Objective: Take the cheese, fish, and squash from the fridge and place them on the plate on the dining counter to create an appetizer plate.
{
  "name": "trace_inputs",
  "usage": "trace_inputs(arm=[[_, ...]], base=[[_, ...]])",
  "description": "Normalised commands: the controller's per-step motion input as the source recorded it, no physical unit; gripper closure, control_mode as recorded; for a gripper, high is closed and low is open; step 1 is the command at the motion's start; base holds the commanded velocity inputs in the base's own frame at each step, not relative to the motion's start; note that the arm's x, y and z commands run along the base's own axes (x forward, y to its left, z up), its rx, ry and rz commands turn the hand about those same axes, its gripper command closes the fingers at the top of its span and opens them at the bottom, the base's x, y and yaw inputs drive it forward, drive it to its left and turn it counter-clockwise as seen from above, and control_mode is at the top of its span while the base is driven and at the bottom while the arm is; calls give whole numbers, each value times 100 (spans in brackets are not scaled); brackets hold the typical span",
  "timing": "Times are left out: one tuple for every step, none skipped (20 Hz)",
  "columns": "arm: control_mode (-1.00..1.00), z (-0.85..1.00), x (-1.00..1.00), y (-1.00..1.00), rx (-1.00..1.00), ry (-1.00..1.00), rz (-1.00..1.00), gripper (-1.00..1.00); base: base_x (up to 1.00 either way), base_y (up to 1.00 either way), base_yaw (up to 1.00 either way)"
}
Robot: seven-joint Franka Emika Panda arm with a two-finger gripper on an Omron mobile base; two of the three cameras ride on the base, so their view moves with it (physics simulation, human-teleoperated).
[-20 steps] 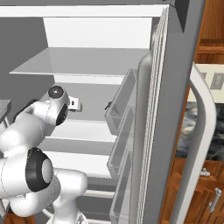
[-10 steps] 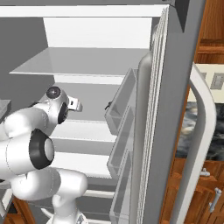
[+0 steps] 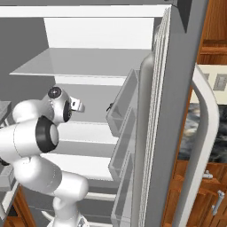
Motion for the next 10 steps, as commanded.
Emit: trace_inputs(arm=[[-100,-27,37,0,0,3,-7,-100],[-100,-28,39,0,0,2,-7,-100],[-100,-26,39,0,0,2,-7,-100],[-100,-27,40,0,0,3,-7,-100],[-100,-28,39,0,0,4,-7,-100],[-100,-29,36,0,0,4,-7,-100],[-100,-32,26,0,0,6,-8,-100],[-100,-36,1,0,0,11,-11,100],[-100,-39,0,-6,0,11,-10,100],[-100,-50,-19,-30,0,10,-10,100]], base=[[0,0,0],[0,0,0],[0,0,0],[0,0,0],[0,0,0],[0,0,0],[0,0,0],[0,0,0],[0,0,0],[0,0,0]])
